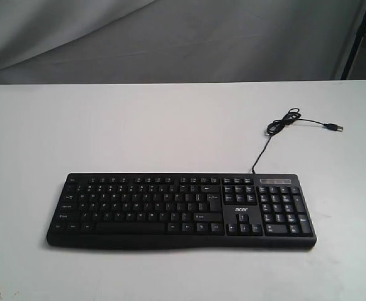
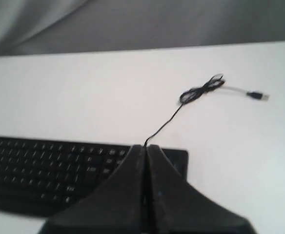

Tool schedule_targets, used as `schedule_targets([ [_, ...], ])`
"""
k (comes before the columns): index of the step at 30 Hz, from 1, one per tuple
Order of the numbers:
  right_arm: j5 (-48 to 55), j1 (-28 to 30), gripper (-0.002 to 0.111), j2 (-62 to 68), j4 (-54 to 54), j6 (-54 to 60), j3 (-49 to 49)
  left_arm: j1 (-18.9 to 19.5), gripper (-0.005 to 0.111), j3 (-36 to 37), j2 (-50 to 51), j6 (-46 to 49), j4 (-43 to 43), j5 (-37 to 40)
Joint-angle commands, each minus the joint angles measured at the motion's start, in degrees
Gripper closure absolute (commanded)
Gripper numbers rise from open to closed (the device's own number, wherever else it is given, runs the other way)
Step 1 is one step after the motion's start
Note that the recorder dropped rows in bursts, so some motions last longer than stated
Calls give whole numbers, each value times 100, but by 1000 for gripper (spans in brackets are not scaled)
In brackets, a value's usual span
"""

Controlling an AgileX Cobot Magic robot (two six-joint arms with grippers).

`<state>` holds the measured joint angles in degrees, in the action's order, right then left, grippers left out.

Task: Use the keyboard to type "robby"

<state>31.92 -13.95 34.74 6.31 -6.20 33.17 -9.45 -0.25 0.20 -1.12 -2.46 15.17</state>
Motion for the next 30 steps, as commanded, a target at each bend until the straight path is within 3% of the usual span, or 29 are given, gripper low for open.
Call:
schedule_targets([
  [1, 319, -1010, 108, 711, 83, -103, 33, -36, 107, 25, -20, -16, -27, -42],
  [6, 233, -2507, 108, 2032, 328, 275, 556, -36, 107, 25, -20, -16, -27, -42],
  [11, 184, -3251, 108, 3645, 328, 493, 1905, -36, 107, 25, -20, -16, -27, -42],
  [22, 1293, -3349, 108, 6579, 1577, 2383, 4836, -36, 107, 25, -20, -16, -27, -42],
  [30, 559, -3349, 108, 7511, 1449, 2729, 5190, -36, 107, 25, -20, -16, -27, -42],
])
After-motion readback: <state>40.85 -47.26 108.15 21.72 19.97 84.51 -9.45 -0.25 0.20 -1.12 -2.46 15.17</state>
